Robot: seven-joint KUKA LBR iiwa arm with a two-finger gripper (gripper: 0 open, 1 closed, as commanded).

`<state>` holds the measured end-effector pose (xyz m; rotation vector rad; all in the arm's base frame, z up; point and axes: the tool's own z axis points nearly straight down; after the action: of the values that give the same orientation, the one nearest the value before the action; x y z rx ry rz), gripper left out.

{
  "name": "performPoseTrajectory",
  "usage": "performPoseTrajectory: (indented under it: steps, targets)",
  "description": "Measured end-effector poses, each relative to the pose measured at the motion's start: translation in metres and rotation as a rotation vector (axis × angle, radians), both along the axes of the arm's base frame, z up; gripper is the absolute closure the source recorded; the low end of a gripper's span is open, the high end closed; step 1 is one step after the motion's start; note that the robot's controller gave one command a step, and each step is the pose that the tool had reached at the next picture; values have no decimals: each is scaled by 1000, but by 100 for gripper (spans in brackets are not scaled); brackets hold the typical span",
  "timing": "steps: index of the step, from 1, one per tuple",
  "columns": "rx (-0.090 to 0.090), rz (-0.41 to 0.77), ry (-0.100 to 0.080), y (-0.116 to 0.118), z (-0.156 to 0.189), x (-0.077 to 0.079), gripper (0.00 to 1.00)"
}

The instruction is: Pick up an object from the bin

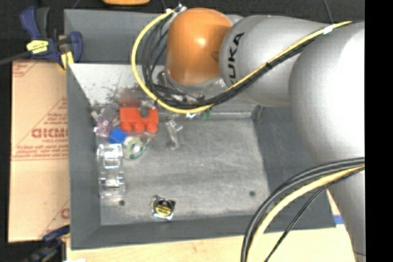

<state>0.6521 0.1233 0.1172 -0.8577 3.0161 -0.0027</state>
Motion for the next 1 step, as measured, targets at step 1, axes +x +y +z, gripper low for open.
performPoseTrajectory:
  steps: [1]
  targets:
    - [0,221,0,39,-33,1,0]
